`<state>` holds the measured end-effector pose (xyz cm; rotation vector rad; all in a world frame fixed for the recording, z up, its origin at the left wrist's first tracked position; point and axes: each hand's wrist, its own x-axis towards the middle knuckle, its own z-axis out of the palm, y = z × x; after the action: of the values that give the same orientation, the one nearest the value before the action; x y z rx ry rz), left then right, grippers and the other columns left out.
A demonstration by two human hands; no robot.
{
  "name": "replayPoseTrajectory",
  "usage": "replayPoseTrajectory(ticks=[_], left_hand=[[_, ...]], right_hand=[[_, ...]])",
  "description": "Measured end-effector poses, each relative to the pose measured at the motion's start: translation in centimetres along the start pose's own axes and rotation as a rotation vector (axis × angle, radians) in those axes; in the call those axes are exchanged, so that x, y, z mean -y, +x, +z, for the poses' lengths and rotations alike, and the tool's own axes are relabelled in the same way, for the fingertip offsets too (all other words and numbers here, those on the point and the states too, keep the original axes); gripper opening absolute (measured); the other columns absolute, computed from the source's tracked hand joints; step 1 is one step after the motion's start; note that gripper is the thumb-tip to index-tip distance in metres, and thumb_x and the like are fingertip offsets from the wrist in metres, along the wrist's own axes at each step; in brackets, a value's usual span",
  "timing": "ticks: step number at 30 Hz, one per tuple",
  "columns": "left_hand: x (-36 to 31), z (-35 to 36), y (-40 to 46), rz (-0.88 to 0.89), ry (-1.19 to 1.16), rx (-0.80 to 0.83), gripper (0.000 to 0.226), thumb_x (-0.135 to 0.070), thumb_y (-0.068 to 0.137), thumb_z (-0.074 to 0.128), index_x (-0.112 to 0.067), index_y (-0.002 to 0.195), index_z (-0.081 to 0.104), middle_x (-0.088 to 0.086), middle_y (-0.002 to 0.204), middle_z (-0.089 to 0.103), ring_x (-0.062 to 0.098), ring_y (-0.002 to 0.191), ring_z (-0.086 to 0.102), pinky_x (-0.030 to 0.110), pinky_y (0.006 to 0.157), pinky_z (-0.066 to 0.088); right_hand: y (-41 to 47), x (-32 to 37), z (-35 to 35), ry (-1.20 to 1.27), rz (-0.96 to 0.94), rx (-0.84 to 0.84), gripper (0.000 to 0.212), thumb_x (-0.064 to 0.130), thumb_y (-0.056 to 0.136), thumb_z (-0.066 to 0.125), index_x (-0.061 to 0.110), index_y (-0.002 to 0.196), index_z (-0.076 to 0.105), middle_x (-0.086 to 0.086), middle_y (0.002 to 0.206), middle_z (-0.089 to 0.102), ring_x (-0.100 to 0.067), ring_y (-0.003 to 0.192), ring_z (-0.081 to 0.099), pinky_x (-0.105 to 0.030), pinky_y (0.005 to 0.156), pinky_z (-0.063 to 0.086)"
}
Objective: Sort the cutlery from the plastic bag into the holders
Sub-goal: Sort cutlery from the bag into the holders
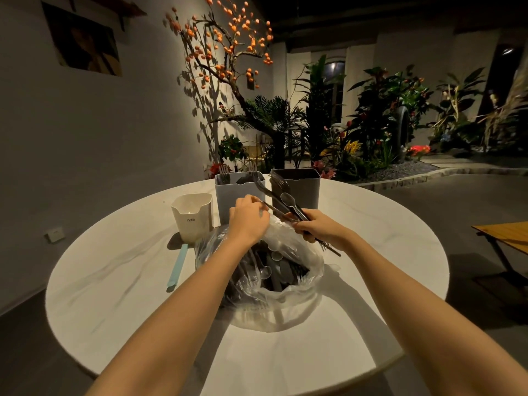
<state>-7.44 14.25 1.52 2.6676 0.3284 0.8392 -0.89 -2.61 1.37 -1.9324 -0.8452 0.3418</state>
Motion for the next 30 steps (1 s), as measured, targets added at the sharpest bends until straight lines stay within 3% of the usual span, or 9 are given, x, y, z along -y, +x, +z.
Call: replayPoseTrajectory(ticks=[4,7,12,16,20,25,30], left_hand=[[-1.0,1.1,0.8,-0.061,-0.376,0.156,0.044,-0.04,0.097,0.041,-0.01,0.1,0.073,0.006,0.099,0.071,0.025,0.098,0.062,0.04,0.093,0.046],[-1.6,1.8,1.2,-0.079,-0.539,0.215,0.052,-0.05,0.094,0.039,-0.01,0.095,0.072,0.003,0.09,0.071,0.021,0.09,0.065,0.036,0.088,0.049],[-1.9,3.8,2.2,-0.15,-0.689,0.232,0.027,-0.026,0.1,0.045,-0.017,0.093,0.069,0.011,0.1,0.071,0.026,0.099,0.066,0.043,0.095,0.05],[-2.1,4.3,2.3,-0.268,-0.862,0.159,0.03,-0.012,0.101,0.037,-0.008,0.092,0.065,0.009,0.09,0.068,0.016,0.081,0.065,0.018,0.073,0.054],[-1.8,4.2,2.5,-0.376,-0.981,0.114,0.029,-0.014,0.102,0.036,-0.008,0.087,0.06,0.01,0.085,0.066,0.021,0.082,0.063,0.036,0.078,0.054],[-1.8,3.7,2.0,-0.359,-1.061,0.036,0.031,-0.02,0.104,0.032,-0.005,0.093,0.057,0.009,0.085,0.064,0.018,0.08,0.063,0.023,0.065,0.051],[-1.9,3.8,1.5,-0.355,-1.177,0.099,0.042,-0.034,0.105,0.032,-0.006,0.103,0.063,0.011,0.098,0.07,0.025,0.095,0.067,0.038,0.087,0.053]], right_hand=[[1.0,-0.5,-0.2,0.069,-0.087,-0.091,0.012,0.004,0.097,0.046,-0.001,0.103,0.055,-0.003,0.067,0.046,-0.01,0.055,0.038,-0.014,0.049,0.035],[1.8,-1.0,-0.2,0.136,-0.101,-0.074,0.013,0.009,0.099,0.046,0.0,0.102,0.055,-0.004,0.067,0.047,-0.008,0.053,0.037,-0.015,0.048,0.034],[2.9,-2.6,0.5,0.229,-0.098,-0.063,0.015,0.016,0.101,0.047,0.011,0.09,0.056,-0.005,0.067,0.048,-0.01,0.05,0.04,-0.02,0.048,0.035],[3.3,-3.3,0.5,0.187,-0.057,-0.058,0.018,0.019,0.101,0.046,0.007,0.099,0.059,-0.012,0.08,0.062,-0.009,0.055,0.053,-0.02,0.054,0.045],[3.0,-3.5,0.5,0.225,0.0,0.073,0.018,0.015,0.101,0.045,0.008,0.102,0.061,-0.005,0.079,0.065,-0.01,0.062,0.057,-0.02,0.058,0.048],[2.4,-3.8,-0.4,0.426,0.087,0.313,0.027,0.018,0.101,0.044,0.0,0.113,0.061,-0.009,0.084,0.064,-0.016,0.065,0.057,-0.024,0.062,0.053],[2.0,-3.8,-0.6,0.464,0.074,0.419,0.032,0.019,0.103,0.04,-0.004,0.116,0.059,-0.01,0.083,0.059,-0.015,0.062,0.055,-0.023,0.063,0.051]])
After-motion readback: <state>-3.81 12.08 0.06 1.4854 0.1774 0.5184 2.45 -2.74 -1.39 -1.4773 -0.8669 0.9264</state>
